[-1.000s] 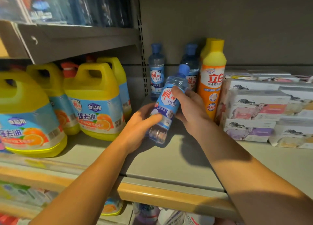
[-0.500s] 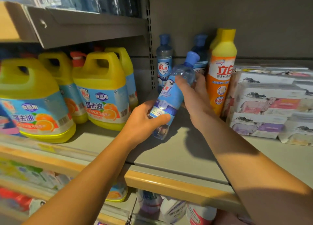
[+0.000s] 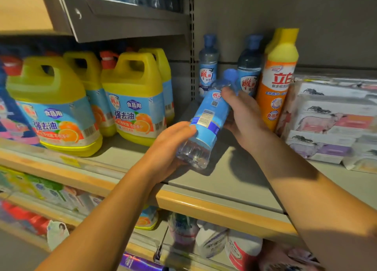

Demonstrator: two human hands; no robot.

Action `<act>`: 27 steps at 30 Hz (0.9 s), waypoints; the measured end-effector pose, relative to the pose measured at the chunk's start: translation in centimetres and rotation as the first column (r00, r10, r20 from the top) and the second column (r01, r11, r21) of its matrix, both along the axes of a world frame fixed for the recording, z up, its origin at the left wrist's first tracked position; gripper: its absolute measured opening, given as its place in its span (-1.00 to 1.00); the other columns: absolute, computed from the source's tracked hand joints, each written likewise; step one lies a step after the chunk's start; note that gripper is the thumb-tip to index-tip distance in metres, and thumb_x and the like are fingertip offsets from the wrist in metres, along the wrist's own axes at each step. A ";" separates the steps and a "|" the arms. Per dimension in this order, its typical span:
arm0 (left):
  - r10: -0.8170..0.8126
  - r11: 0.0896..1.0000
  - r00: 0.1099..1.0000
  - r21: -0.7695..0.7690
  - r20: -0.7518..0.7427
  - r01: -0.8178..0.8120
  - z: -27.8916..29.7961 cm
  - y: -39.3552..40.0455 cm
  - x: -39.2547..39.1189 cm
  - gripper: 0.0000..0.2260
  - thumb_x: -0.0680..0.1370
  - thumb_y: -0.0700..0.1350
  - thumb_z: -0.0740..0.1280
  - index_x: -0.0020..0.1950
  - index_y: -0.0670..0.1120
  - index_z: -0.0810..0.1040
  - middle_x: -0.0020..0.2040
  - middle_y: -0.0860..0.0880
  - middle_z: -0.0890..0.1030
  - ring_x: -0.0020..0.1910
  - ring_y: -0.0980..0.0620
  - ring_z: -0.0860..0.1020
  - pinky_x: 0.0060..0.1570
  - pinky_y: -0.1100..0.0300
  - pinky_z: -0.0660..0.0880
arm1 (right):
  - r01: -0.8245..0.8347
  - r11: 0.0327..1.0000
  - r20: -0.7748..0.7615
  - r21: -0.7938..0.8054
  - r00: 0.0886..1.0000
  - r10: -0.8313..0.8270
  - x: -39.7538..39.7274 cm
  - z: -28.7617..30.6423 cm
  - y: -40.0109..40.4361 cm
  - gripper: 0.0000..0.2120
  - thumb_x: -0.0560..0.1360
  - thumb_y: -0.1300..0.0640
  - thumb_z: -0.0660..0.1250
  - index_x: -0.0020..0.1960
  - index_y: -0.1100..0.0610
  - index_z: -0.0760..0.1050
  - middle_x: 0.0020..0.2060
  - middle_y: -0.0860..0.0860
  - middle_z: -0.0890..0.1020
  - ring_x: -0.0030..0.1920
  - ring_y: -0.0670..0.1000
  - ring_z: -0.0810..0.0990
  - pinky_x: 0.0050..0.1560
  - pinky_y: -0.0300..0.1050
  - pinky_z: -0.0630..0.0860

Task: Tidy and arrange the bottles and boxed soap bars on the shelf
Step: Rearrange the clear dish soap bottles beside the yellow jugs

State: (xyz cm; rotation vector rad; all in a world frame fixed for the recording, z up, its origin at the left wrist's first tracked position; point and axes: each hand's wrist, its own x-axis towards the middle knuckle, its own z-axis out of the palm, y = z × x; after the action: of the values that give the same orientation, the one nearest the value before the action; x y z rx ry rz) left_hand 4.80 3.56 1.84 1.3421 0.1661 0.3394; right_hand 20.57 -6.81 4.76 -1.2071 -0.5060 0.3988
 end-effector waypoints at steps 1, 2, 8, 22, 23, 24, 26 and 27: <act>0.038 0.993 0.999 0.109 0.032 -0.041 -0.2 -0.2 0.0 -0.66 0.41 -0.03 0.44 0.13 -0.13 0.59 -0.03 -0.11 0.66 -0.08 -0.03 0.66 -0.15 0.07 0.60 | 0.066 0.997 0.064 -0.036 0.996 -0.063 -0.1 0.1 0.0 -0.70 0.47 -0.10 0.41 0.11 0.03 0.52 -0.06 0.01 0.70 -0.09 -0.03 0.72 -0.06 0.03 0.66; 0.059 0.973 0.997 0.220 0.058 -0.071 -0.4 -0.4 0.0 -0.57 0.37 -0.04 0.46 0.19 -0.13 0.54 0.00 -0.08 0.66 -0.05 -0.02 0.66 -0.12 0.09 0.60 | 0.136 0.989 0.127 -0.066 0.984 -0.127 -0.2 0.1 -0.1 -0.67 0.43 -0.16 0.42 0.08 0.00 0.52 -0.11 -0.05 0.70 -0.13 -0.09 0.71 -0.09 -0.02 0.66; 0.054 0.949 0.995 0.305 0.080 -0.076 -0.3 -0.7 -0.3 -0.43 0.25 -0.13 0.49 0.25 -0.15 0.52 0.01 -0.09 0.66 -0.06 -0.02 0.66 -0.12 0.15 0.60 | 0.164 0.985 0.211 -0.046 0.966 -0.151 -0.8 -0.1 0.0 -0.64 0.40 -0.21 0.37 0.10 -0.05 0.49 -0.06 -0.11 0.67 -0.12 -0.17 0.69 -0.18 -0.20 0.63; -0.140 0.951 0.990 -0.281 -0.024 0.128 0.4 0.9 -0.4 -0.50 0.34 -0.03 0.43 0.21 -0.23 0.53 -0.03 -0.19 0.67 -0.13 -0.09 0.68 -0.24 0.01 0.62 | -0.199 0.968 -0.164 0.153 0.961 0.223 -1.0 0.1 -0.9 -0.76 0.58 0.09 0.31 0.23 0.07 0.48 0.07 0.11 0.67 0.10 0.10 0.66 0.09 0.08 0.61; -0.074 0.968 0.997 -0.244 -0.030 0.064 0.2 0.8 -0.3 -0.53 0.38 -0.01 0.39 0.21 -0.22 0.53 -0.03 -0.18 0.67 -0.12 -0.07 0.68 -0.24 0.01 0.62 | -0.161 0.979 -0.124 0.122 0.977 0.176 -0.8 0.1 -0.9 -0.73 0.57 0.09 0.33 0.25 0.06 0.47 0.09 0.11 0.66 0.11 0.11 0.66 0.11 0.10 0.60; -0.007 0.980 1.000 -0.198 -0.020 0.003 0.0 0.6 -0.1 -0.54 0.40 0.00 0.37 0.22 -0.22 0.53 -0.02 -0.18 0.66 -0.11 -0.07 0.67 -0.24 0.02 0.61 | -0.128 0.987 -0.083 0.098 0.987 0.136 -0.6 0.2 -0.9 -0.71 0.56 0.08 0.34 0.27 0.06 0.46 0.10 0.11 0.66 0.11 0.11 0.66 0.11 0.10 0.60; 0.091 0.993 0.995 -0.081 0.040 -0.088 -0.3 0.2 0.1 -0.57 0.42 -0.03 0.37 0.23 -0.22 0.53 -0.01 -0.18 0.64 -0.11 -0.06 0.66 -0.25 0.05 0.61 | -0.046 0.998 -0.007 0.051 0.999 0.047 -0.5 0.2 -0.9 -0.67 0.54 0.05 0.38 0.27 0.04 0.44 0.11 0.10 0.66 0.10 0.10 0.67 0.06 0.08 0.62; 0.119 0.993 0.990 -0.012 0.072 -0.118 -0.4 0.0 0.1 -0.60 0.42 -0.06 0.39 0.21 -0.20 0.54 -0.03 -0.16 0.65 -0.10 -0.06 0.66 -0.23 0.04 0.62 | 0.008 1.000 0.028 0.023 1.000 -0.008 -0.3 0.1 -0.8 -0.67 0.52 0.03 0.40 0.26 0.01 0.44 0.10 0.09 0.66 0.08 0.09 0.67 0.03 0.06 0.64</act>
State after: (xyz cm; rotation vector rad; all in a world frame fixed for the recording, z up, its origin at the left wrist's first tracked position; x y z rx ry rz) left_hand 4.93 3.56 1.40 1.3136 0.1871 0.4867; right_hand 20.22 -7.63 4.91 -1.1934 -0.5284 0.3687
